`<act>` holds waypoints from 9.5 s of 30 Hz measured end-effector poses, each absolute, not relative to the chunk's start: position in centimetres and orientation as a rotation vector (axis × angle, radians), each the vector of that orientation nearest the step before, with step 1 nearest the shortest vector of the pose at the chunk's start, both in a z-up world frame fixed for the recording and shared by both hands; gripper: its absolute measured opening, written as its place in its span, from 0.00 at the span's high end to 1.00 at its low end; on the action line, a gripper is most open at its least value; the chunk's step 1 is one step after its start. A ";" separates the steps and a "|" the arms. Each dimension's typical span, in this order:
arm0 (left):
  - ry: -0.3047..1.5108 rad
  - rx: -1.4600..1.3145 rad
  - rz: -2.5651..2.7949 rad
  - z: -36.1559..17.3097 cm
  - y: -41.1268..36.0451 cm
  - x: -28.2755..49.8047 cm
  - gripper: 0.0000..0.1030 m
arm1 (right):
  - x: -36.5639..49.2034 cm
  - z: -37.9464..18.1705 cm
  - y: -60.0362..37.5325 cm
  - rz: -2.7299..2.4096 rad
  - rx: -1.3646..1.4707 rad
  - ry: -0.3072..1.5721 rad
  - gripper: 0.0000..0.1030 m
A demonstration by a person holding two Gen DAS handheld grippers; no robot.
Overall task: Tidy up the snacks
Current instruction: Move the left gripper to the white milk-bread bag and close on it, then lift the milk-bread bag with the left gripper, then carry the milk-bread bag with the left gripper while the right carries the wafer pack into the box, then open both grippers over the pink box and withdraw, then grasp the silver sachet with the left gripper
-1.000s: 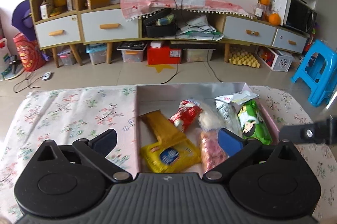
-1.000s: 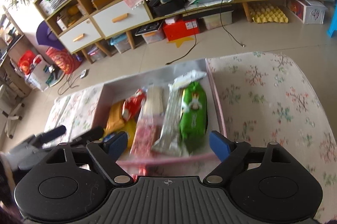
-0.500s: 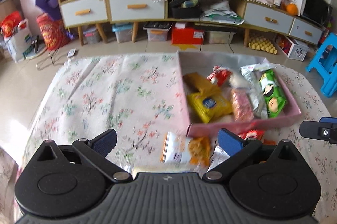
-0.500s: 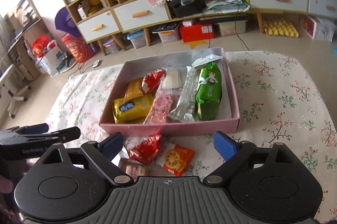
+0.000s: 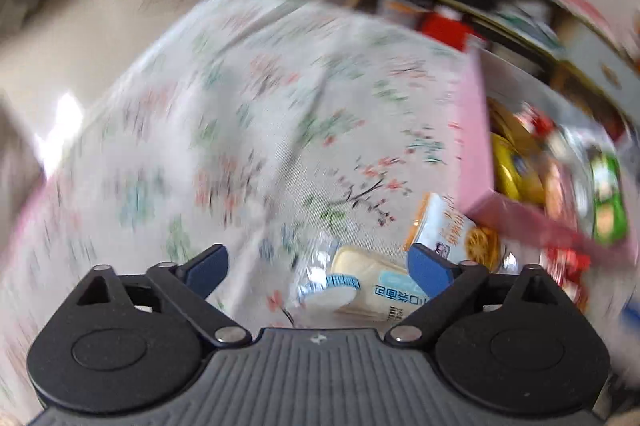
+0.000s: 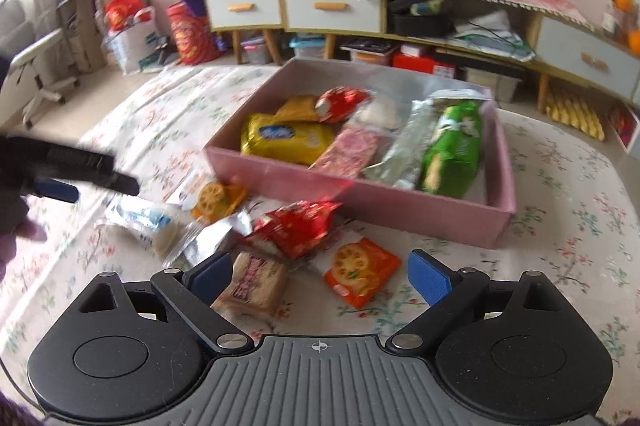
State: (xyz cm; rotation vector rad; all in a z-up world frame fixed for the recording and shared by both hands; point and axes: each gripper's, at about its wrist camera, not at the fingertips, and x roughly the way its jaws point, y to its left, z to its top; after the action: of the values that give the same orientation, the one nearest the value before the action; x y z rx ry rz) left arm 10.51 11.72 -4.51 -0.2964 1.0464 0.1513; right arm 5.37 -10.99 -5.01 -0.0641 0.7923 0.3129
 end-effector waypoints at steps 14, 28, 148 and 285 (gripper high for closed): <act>1.068 -0.272 0.275 -6.0 8.3 10.8 0.14 | 6.2 -7.6 -9.3 0.342 -0.027 0.815 0.07; 1.123 -0.008 -0.027 -5.6 9.2 6.3 0.13 | 5.3 -8.7 -11.0 0.320 -0.140 0.847 0.07; 0.985 -0.092 -0.193 -1.6 8.9 7.0 0.73 | 4.7 -4.2 -11.7 0.417 0.044 0.816 0.55; 0.995 0.106 -0.302 -4.6 4.4 8.6 0.75 | 8.6 -9.4 -12.9 0.382 -0.144 0.770 0.18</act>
State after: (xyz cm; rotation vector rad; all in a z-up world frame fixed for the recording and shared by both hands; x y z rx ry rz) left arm 8.58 4.41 -4.56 0.1056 0.9949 -0.3021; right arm 8.56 -12.94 -9.43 -0.1438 0.7699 0.3820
